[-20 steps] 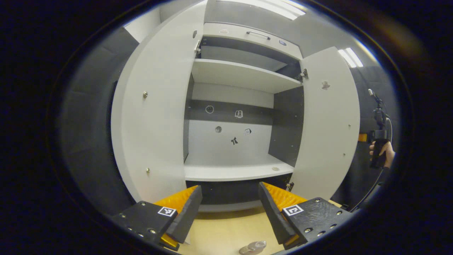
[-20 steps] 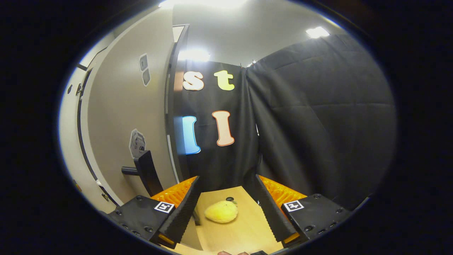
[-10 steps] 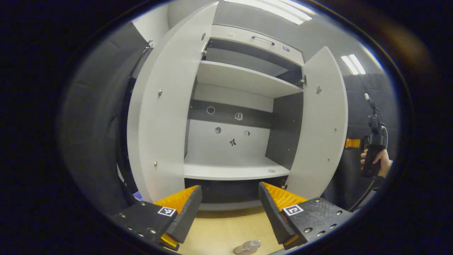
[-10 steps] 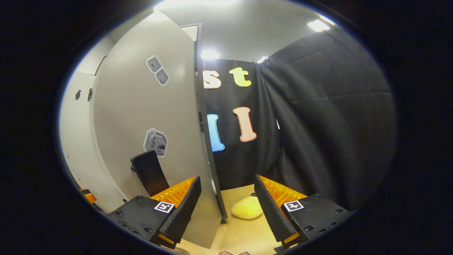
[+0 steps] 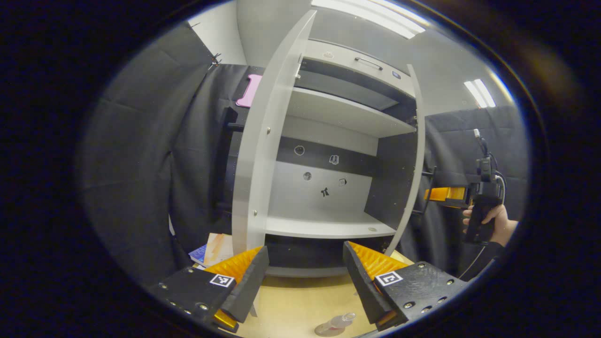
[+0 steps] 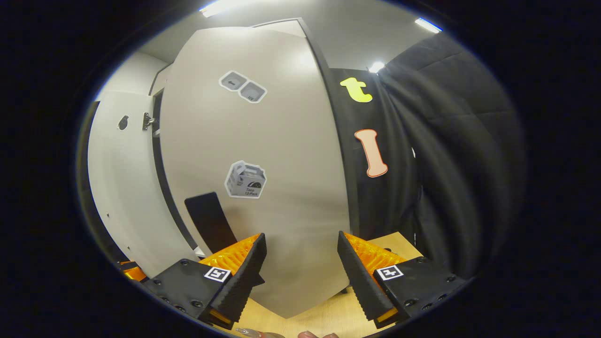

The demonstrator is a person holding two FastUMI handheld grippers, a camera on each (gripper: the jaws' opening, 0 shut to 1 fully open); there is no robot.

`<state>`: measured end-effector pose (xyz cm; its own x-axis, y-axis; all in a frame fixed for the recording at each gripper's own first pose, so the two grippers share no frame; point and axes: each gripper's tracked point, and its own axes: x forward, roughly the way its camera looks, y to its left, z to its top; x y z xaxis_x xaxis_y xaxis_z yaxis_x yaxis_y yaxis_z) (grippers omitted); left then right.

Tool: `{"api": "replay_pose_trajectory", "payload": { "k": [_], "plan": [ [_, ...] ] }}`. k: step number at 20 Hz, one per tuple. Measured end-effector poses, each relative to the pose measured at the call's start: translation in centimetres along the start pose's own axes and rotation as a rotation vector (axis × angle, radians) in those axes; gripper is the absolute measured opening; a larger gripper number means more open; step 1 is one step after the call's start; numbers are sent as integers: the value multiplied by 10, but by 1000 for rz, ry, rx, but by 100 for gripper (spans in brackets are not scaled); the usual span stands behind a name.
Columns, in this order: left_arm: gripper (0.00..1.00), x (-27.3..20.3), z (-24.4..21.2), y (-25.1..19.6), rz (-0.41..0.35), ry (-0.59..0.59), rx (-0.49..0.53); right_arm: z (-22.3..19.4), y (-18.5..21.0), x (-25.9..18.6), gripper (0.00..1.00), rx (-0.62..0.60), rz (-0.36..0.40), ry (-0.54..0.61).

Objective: Grasp the bottle in the cabinet with the left hand and place it on the coaster, then close the right door with the right hand and the left door with the left hand.

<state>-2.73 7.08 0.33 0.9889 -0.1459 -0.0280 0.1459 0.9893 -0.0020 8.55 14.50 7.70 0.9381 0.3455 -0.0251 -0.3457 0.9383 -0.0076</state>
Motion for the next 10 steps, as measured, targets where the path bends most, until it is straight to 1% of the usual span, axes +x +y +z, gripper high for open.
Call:
{"api": "replay_pose_trajectory", "payload": {
  "k": [1,3,4,5,7,10],
  "plan": [
    [93,-6,3,2,0,-10,4,0,0,-1,97,-12,-10,-7],
    [88,-10,10,3,-6,-27,24,0,-2,-7,97,-8,-34,-25],
    [93,-12,13,5,-7,-36,37,-2,0,-8,92,8,-37,-30],
    [93,-14,16,11,-7,-44,47,-5,-1,-11,96,24,-40,-33],
    [93,-25,17,21,-10,-62,63,-13,-5,-19,96,53,-54,-30],
    [93,-34,18,38,19,-67,82,-27,-7,-33,96,80,-68,-32]
  ]
}}
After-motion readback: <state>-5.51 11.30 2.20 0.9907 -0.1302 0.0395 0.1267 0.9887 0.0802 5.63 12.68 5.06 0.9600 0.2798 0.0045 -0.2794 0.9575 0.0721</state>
